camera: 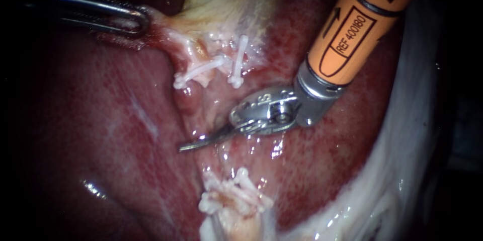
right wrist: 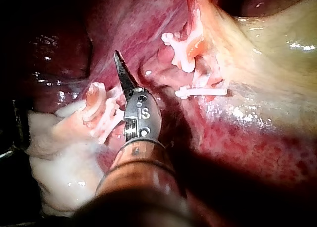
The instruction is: Go back from the cut right tube
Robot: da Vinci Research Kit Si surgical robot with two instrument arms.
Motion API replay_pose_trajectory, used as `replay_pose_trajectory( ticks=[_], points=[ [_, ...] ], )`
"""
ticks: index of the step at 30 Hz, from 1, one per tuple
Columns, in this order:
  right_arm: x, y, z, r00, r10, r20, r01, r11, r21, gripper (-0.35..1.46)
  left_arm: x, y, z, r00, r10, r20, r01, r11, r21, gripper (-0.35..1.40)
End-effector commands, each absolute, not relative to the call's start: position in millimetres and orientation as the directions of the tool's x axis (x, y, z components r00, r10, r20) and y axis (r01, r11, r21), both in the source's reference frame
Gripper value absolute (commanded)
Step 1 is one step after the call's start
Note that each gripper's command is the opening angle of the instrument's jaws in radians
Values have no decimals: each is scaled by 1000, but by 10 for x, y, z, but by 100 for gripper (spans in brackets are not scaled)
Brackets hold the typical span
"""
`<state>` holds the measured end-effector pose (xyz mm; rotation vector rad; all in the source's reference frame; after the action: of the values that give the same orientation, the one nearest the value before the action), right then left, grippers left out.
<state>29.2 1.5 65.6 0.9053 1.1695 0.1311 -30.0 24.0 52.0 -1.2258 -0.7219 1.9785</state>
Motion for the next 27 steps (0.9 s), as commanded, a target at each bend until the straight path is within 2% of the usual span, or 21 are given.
replay_pose_trajectory(
  ticks=[1,2,3,5,6,8,10,15,17,19,23,25,27],
  points=[
    [291,15,656,423,528,-736,352,653,671,-35,-300,240,521,-316,789,-527,-264,-607,-750,-35],
    [291,16,655,418,532,-737,353,652,671,-35,-300,240,521,-316,789,-527,-263,-607,-750,-35],
    [292,16,655,407,538,-738,350,654,670,7,-300,240,521,-316,789,-527,-263,-607,-750,-35],
    [294,19,653,362,564,-742,330,667,668,104,-299,240,522,-316,788,-527,-263,-607,-750,-35],
    [295,20,653,341,576,-743,317,673,668,123,-299,240,522,-316,788,-527,-263,-607,-750,-35],
    [297,24,650,300,599,-742,293,683,669,136,-299,240,522,-317,788,-528,-263,-607,-750,-35],
    [298,25,649,291,606,-741,273,689,671,143,-299,240,522,-317,788,-528,-263,-607,-750,-35],
    [295,25,649,287,609,-740,267,691,672,143,-299,241,523,-317,788,-528,-263,-607,-750,-35],
    [290,24,646,284,615,-736,243,696,675,143,-299,241,524,-317,788,-528,-263,-607,-750,-35],
    [282,21,643,263,580,-771,206,747,633,143,-298,241,524,-317,788,-528,-262,-608,-750,-35],
    [257,11,630,241,491,-837,75,851,521,143,-298,241,525,-317,788,-528,-262,-608,-750,-35],
    [239,4,623,260,441,-859,30,886,464,143,-298,241,527,-317,787,-529,-262,-608,-749,-35],
    [220,0,618,320,373,-871,6,918,396,145,-298,240,528,-317,787,-529,-262,-609,-749,-35]
  ],
)
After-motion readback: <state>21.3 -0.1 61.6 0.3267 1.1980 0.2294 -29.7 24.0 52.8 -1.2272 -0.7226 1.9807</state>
